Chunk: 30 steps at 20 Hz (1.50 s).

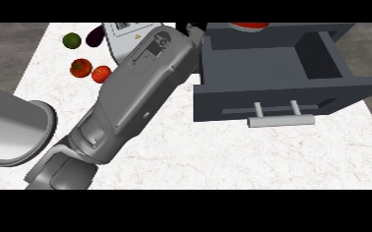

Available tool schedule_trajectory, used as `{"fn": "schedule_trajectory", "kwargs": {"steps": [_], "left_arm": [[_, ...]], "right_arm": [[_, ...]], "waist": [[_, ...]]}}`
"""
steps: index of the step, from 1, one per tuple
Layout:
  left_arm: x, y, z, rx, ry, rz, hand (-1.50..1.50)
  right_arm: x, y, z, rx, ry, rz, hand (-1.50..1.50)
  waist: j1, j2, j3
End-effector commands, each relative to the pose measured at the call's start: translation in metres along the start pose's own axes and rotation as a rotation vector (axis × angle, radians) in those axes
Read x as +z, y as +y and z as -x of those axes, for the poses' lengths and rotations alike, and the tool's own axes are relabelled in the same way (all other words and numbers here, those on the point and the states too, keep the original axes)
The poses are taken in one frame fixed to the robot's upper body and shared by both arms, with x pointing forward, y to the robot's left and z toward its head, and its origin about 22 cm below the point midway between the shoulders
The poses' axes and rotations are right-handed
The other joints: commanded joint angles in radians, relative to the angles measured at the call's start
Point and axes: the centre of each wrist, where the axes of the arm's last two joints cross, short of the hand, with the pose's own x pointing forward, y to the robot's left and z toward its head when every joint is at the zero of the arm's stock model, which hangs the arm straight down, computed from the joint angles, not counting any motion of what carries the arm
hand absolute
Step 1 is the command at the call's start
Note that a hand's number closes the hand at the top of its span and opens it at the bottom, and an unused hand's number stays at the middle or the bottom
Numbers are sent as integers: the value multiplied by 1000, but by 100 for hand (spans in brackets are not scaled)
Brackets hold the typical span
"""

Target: Pick up the can, place it into the drawer and close the drawer

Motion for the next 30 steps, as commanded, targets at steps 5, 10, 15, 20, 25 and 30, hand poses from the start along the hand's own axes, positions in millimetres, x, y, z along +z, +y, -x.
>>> {"fn": "schedule_trajectory", "kwargs": {"steps": [5, 10, 15, 20, 25, 30], "left_arm": [[-1, -7, 19, -33, 24, -14, 150], [1, -9, 28, -38, 23, -19, 150], [2, -15, 31, -92, 55, -37, 150], [1, -21, 29, -131, 77, -75, -150], [-2, -18, 31, -137, 51, -115, -150], [-3, -16, 36, -139, 69, -157, -150]], "right_arm": [[-3, 7, -14, 7, -24, -22, -150], [-13, 12, -9, -8, -17, -18, -150], [-7, 3, -16, -13, -22, -16, -150], [-21, 2, -12, 10, -13, -35, -150], [-22, 10, -6, -13, -31, -32, -150], [-19, 16, -8, -2, -23, -35, -150]], "waist": [[-14, 3, 0], [-13, 6, 0], [-35, 5, 1], [-36, 7, 1], [-40, 11, 1], [-47, 14, 1]]}}
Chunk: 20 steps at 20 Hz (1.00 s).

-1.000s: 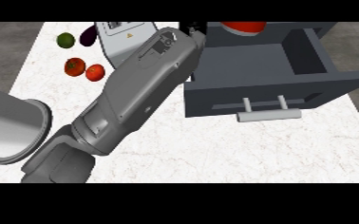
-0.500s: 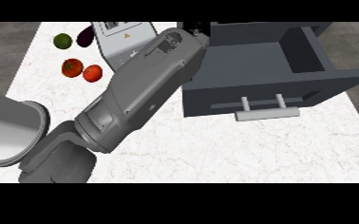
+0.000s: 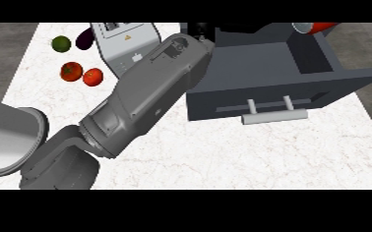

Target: Pick up the can, place it into the drawer and close the drawer

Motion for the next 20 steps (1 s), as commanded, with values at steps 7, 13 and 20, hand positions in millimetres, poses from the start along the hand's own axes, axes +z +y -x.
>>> {"fn": "schedule_trajectory", "kwargs": {"steps": [7, 13, 20], "left_arm": [[1, 4, 14, 23, -18, -30, -150], [4, 0, 6, 82, -39, 9, -150], [3, -5, -3, 83, -94, 8, -150]], "right_arm": [[-8, 4, -8, -3, -19, -20, -150], [-11, -3, -34, 325, -185, -66, -150], [-29, 37, -38, 407, -292, -130, -150]], "waist": [[6, 2, -1], [28, -1, -1], [55, -1, -1]]}}
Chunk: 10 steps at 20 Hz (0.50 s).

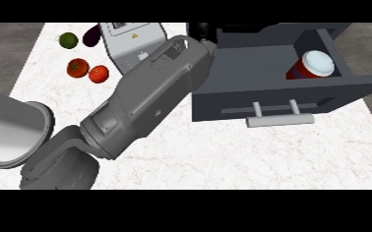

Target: Pick up the can, place it into the drawer and close the drawer

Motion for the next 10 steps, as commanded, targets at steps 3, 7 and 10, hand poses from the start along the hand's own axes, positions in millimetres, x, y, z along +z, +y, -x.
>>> {"fn": "schedule_trajectory", "kwargs": {"steps": [3, 7, 10], "left_arm": [[4, -3, -1, 17, -37, 13, -150], [-3, -4, -10, 25, -37, 1, -150], [-1, -11, -21, 43, -12, -1, -150]], "right_arm": [[-19, 30, -19, 178, -63, -39, -150], [-48, 45, -5, 277, -66, -90, -150], [-68, 61, 4, 341, -61, -131, -150]], "waist": [[26, -2, -1], [51, 1, -1], [60, -6, -1]]}}
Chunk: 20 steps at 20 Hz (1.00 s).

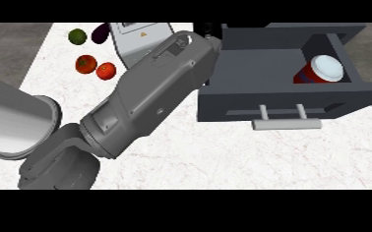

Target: Pick up the can, place it into the drawer and close the drawer

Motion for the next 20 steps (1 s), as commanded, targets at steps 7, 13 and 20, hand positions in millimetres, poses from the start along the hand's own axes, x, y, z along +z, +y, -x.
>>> {"fn": "schedule_trajectory", "kwargs": {"steps": [7, 13, 20], "left_arm": [[-4, -1, -8, 8, 31, -15, -150], [-9, 23, -6, -31, 33, -28, -150], [-12, 30, -22, -23, 48, -43, -150]], "right_arm": [[-64, 64, 10, 236, -39, -72, -150], [-106, 98, 32, 371, -58, -153, -150], [-142, 141, 57, 554, -68, -245, -150]], "waist": [[20, -8, 0], [52, -15, -1], [57, -15, 0]]}}
